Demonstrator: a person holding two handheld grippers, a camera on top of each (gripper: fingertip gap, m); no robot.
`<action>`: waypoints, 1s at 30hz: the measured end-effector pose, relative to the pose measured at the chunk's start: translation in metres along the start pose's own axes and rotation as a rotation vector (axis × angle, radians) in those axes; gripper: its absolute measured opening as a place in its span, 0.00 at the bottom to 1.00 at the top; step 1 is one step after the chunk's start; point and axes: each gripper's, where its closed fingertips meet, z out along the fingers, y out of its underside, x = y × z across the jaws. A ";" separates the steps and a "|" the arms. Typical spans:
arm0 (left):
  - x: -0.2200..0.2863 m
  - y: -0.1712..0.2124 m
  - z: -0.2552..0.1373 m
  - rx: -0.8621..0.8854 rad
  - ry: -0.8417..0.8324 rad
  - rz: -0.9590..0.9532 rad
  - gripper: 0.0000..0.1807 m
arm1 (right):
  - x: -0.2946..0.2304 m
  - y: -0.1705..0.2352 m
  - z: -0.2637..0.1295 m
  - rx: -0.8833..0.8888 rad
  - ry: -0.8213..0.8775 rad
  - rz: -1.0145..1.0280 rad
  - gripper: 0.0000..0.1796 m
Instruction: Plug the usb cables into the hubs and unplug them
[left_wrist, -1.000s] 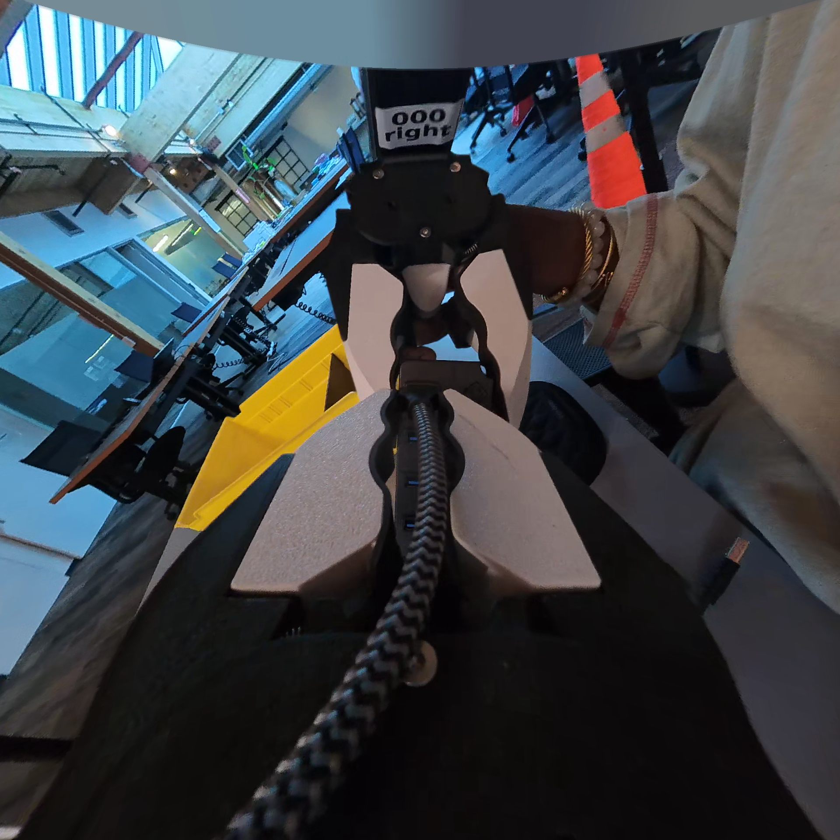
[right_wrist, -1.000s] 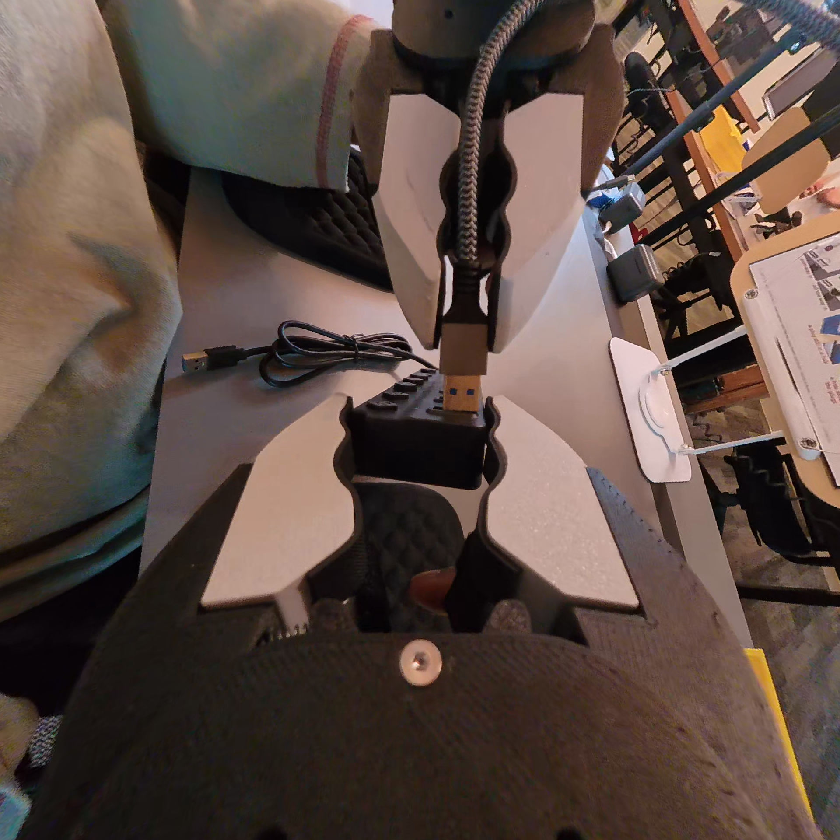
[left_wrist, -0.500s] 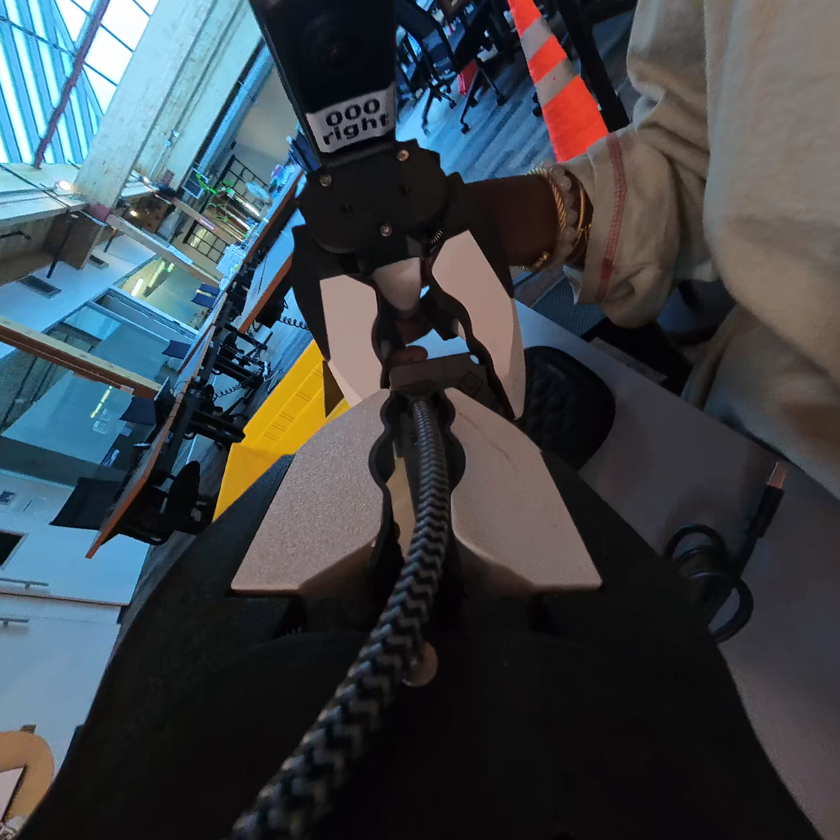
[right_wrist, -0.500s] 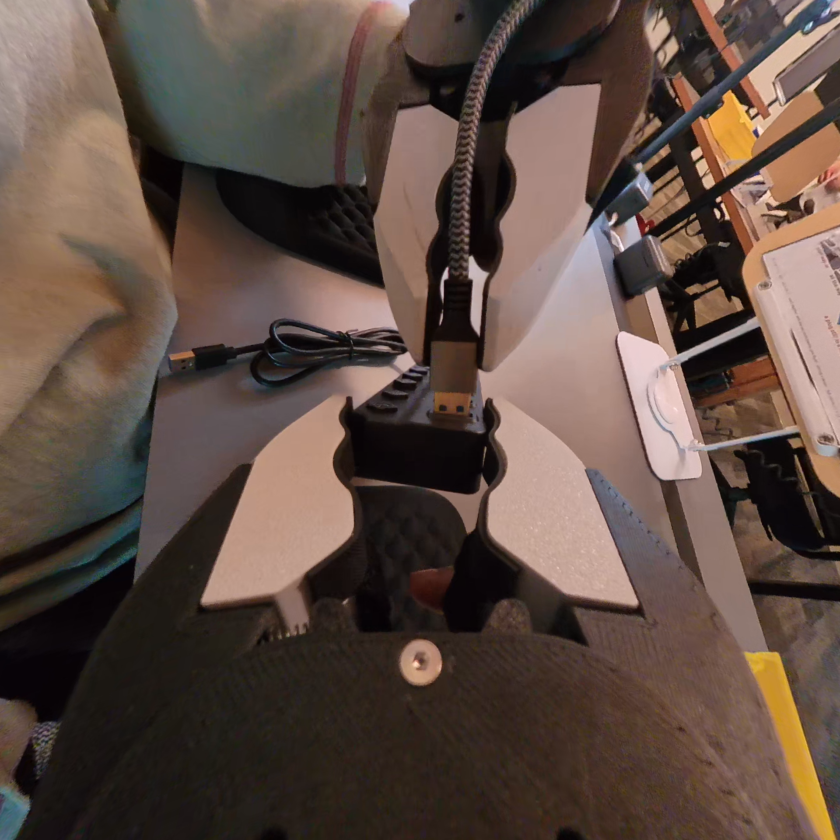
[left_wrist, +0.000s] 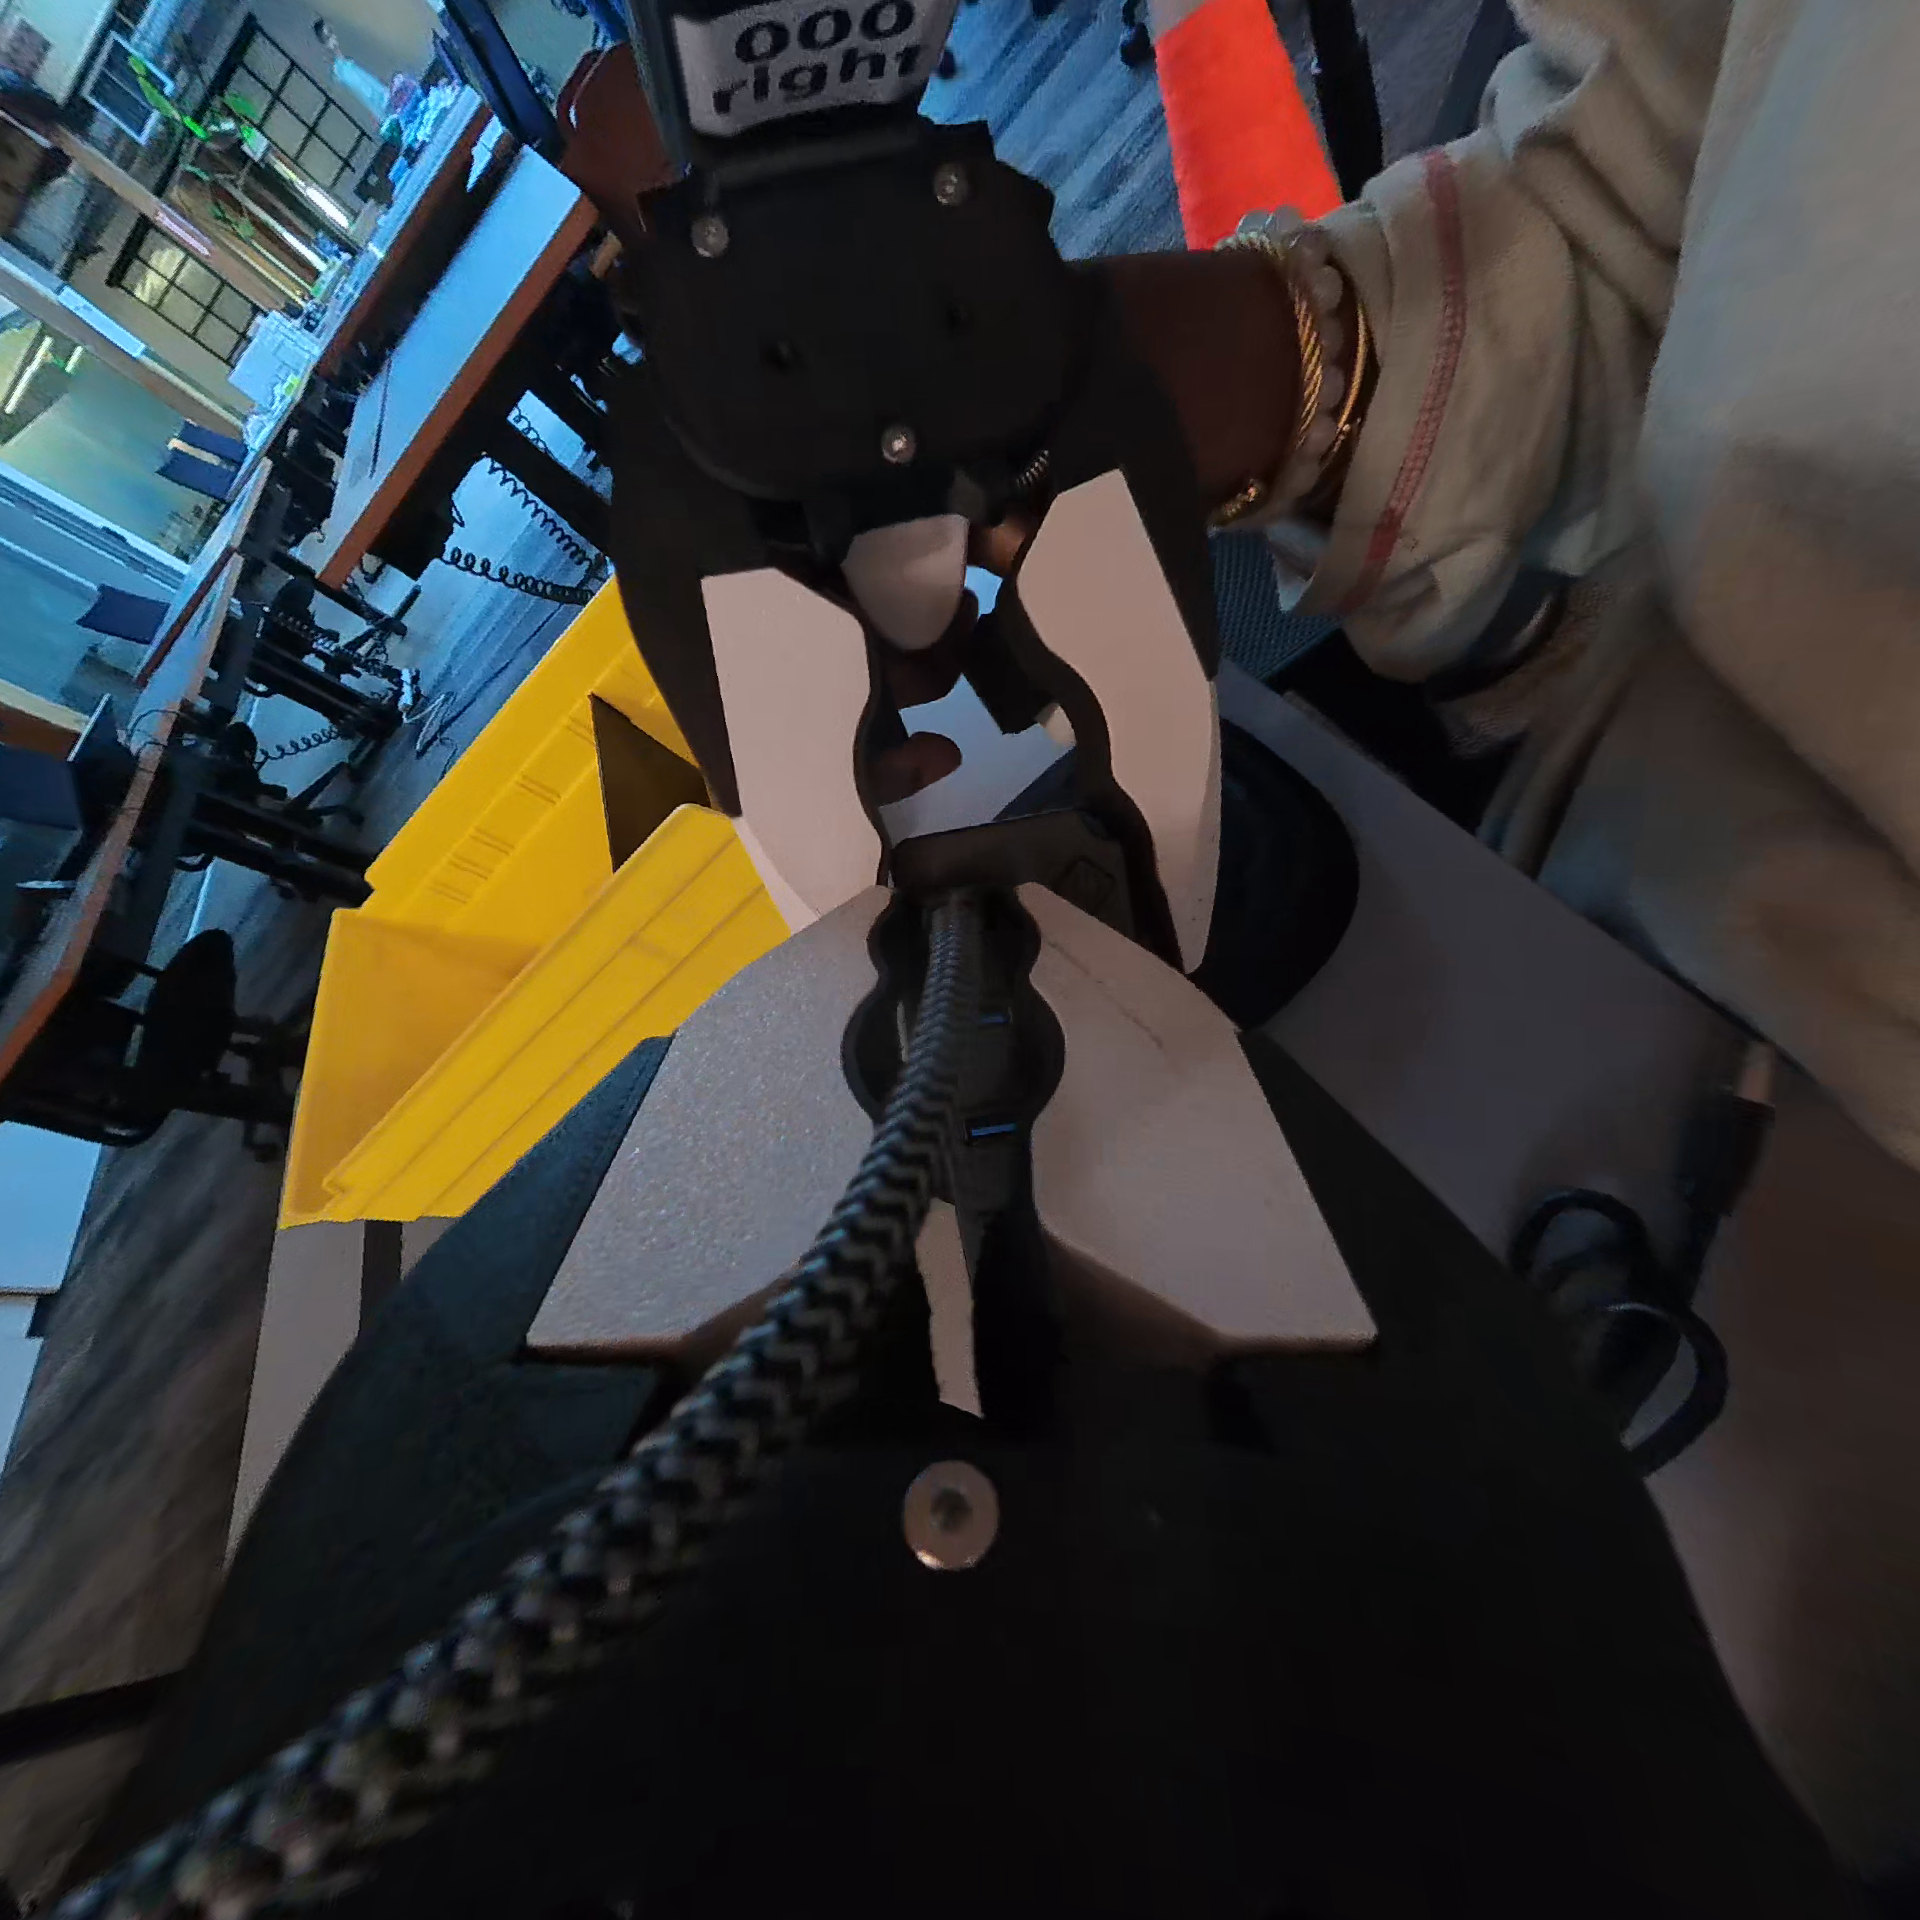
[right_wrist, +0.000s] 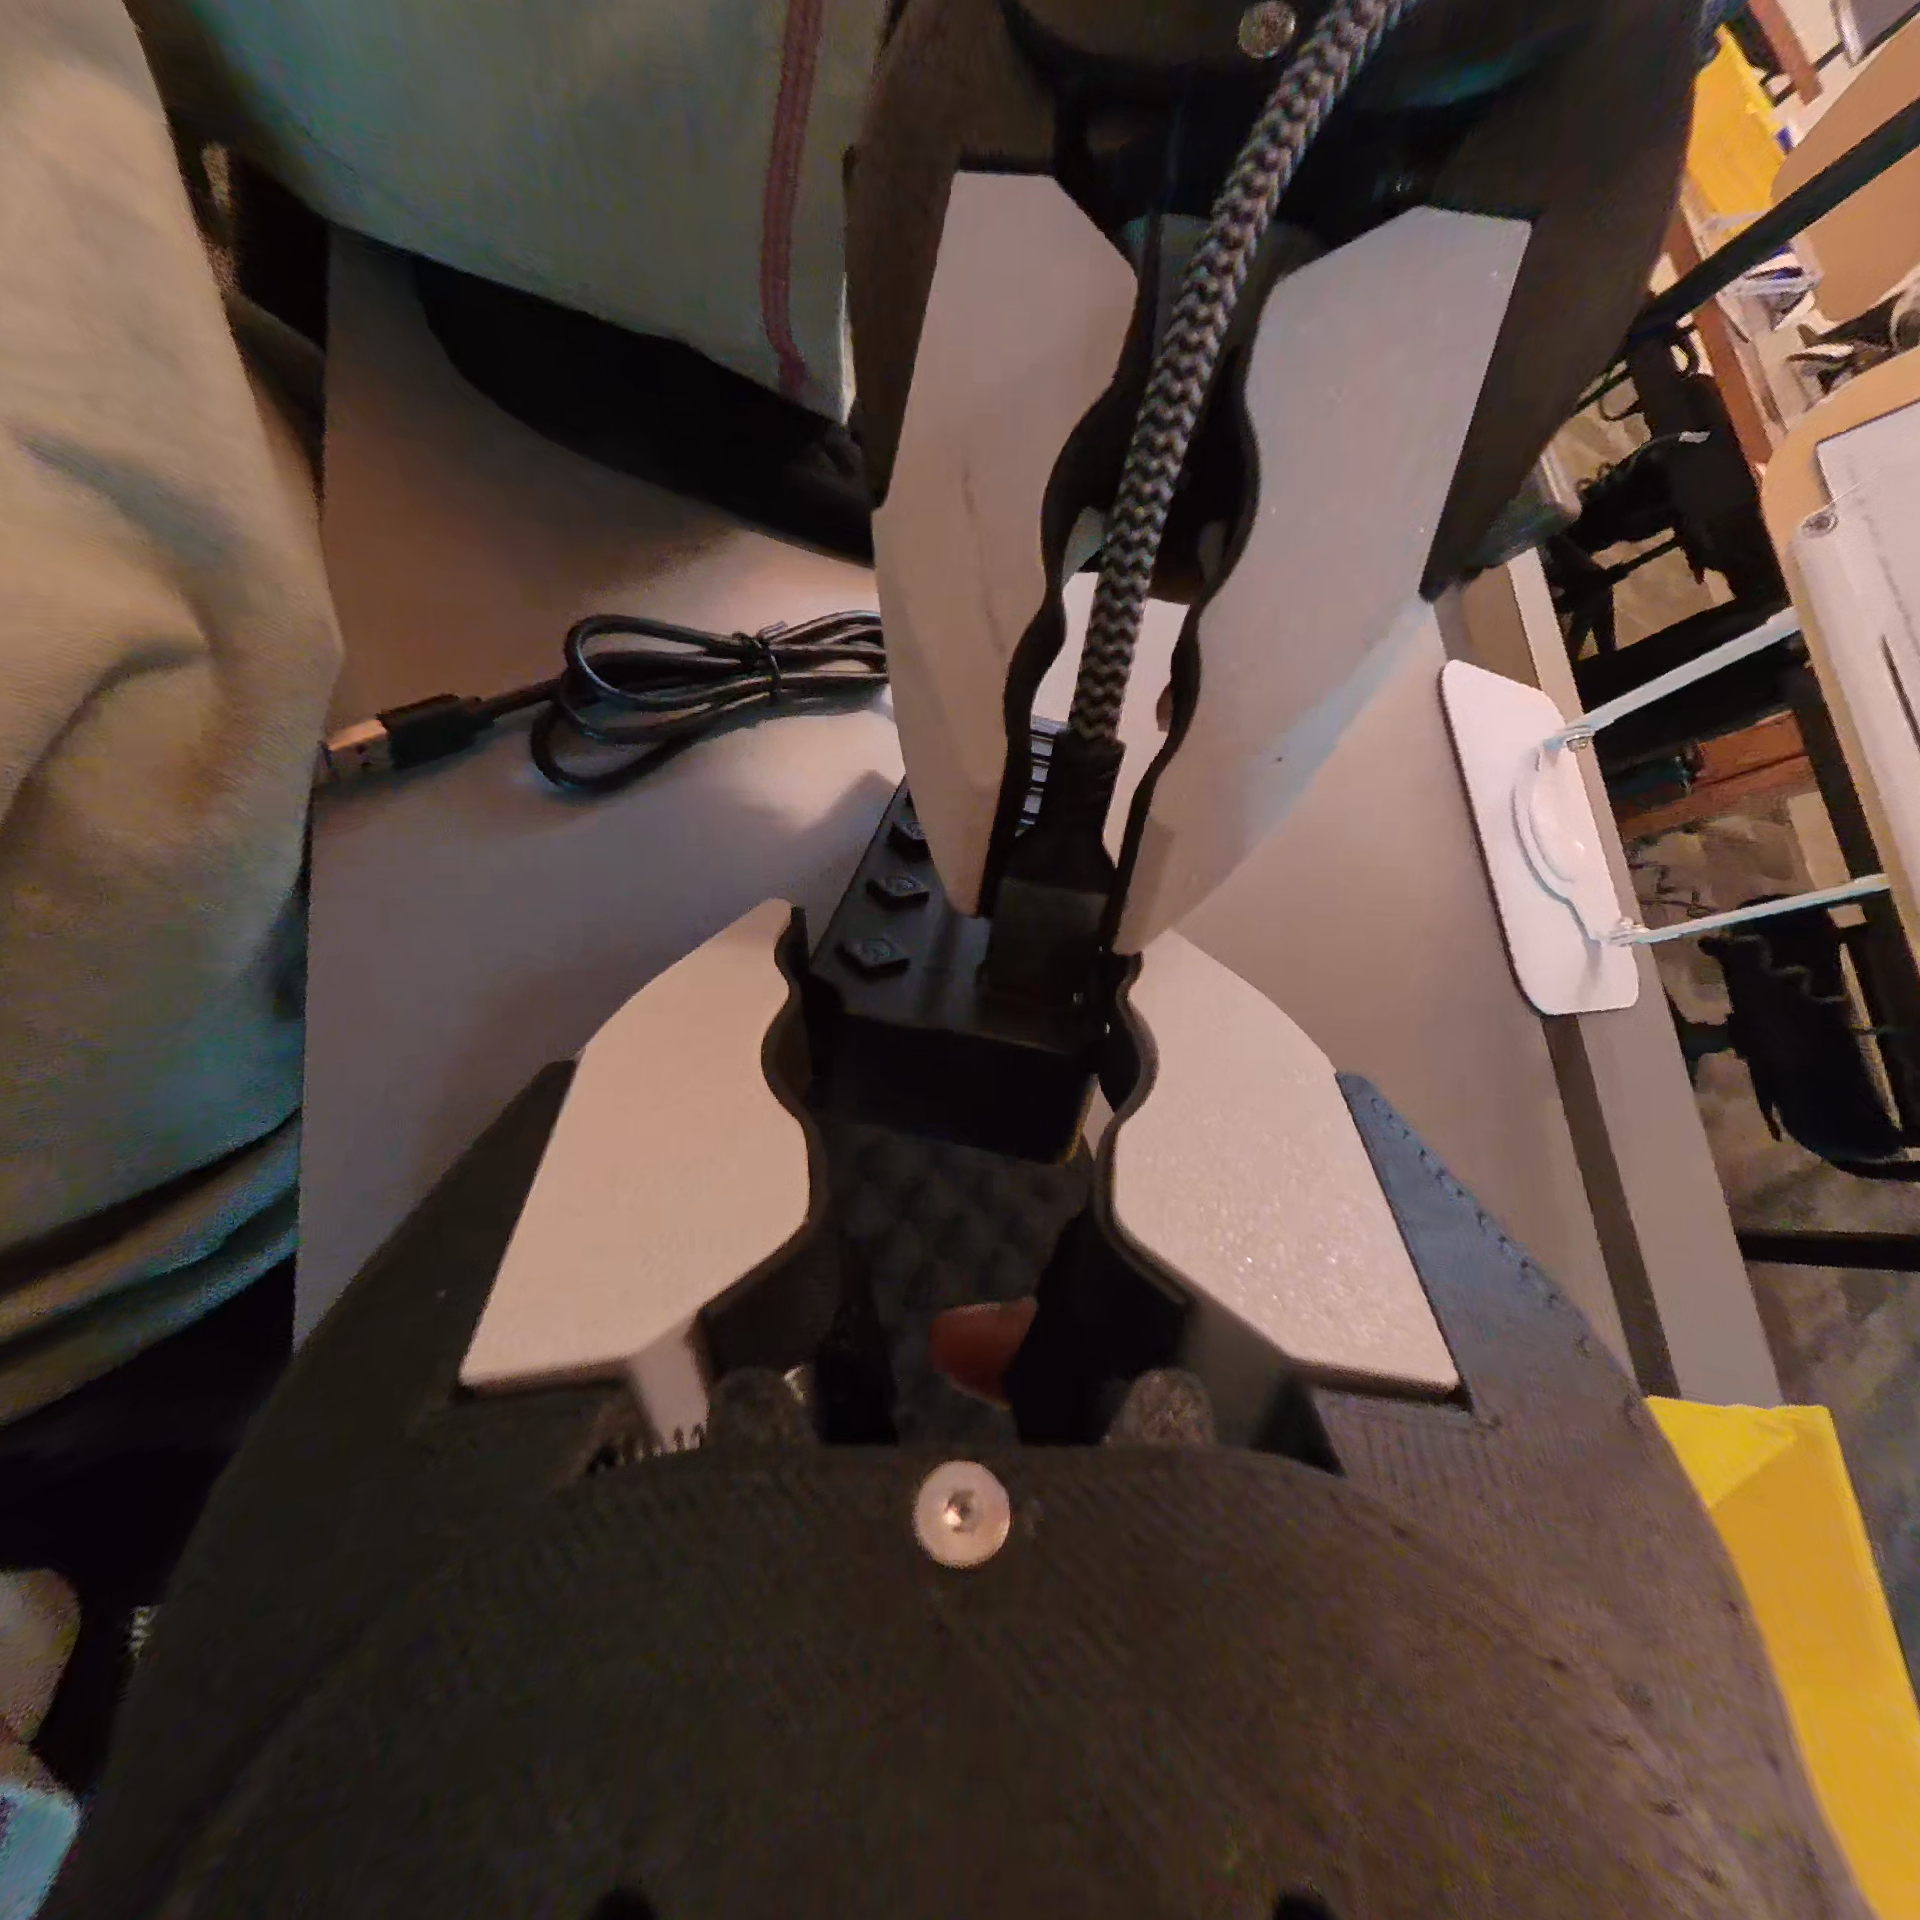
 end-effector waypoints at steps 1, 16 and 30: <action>-0.001 0.000 0.001 0.000 0.000 -0.015 0.10 | 0.000 0.001 -0.001 0.014 0.000 0.011 0.31; 0.031 0.015 -0.170 -0.123 -0.564 -0.500 0.36 | 0.009 0.079 -0.009 0.008 0.033 0.353 0.31; 0.110 0.114 -0.344 -0.537 -1.146 -1.013 0.24 | 0.026 0.079 -0.062 -0.023 0.248 0.415 0.32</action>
